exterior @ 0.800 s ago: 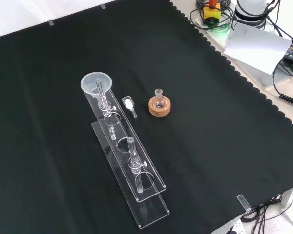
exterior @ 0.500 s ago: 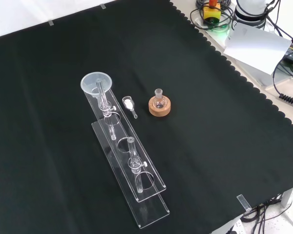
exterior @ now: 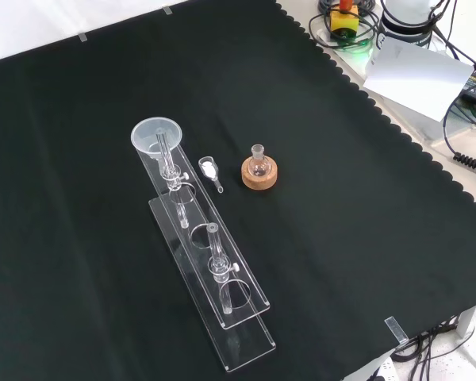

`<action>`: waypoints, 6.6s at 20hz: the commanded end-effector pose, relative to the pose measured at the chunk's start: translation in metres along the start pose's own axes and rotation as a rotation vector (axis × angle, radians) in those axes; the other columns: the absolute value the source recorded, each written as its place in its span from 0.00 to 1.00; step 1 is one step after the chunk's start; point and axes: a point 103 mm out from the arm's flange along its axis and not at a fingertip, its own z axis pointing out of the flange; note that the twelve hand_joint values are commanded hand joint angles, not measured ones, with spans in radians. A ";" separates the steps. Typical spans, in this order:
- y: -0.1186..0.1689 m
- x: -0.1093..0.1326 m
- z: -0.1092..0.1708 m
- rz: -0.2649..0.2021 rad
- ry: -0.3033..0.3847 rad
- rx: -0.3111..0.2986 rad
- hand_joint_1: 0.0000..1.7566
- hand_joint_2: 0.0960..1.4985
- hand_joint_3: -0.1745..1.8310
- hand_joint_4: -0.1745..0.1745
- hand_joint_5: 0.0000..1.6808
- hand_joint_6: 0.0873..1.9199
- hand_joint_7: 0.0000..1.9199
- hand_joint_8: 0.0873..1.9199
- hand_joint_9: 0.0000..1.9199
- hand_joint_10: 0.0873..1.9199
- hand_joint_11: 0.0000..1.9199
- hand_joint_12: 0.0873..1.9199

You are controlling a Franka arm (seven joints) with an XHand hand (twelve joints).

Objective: Pick up the funnel from the transparent funnel stand.

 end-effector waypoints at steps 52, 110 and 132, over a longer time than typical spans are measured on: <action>0.239 0.112 0.162 -0.236 -0.139 0.451 0.26 0.54 0.17 0.51 0.06 0.00 0.00 0.16 0.05 0.41 0.12 0.78; 0.269 0.135 0.206 -0.305 -0.271 0.455 0.35 0.47 0.22 0.52 0.05 0.00 0.00 0.17 0.08 0.43 0.21 0.76; 0.280 0.138 0.213 -0.315 -0.366 0.458 0.38 0.42 0.30 0.49 0.10 0.00 0.00 0.28 0.14 0.39 0.21 0.76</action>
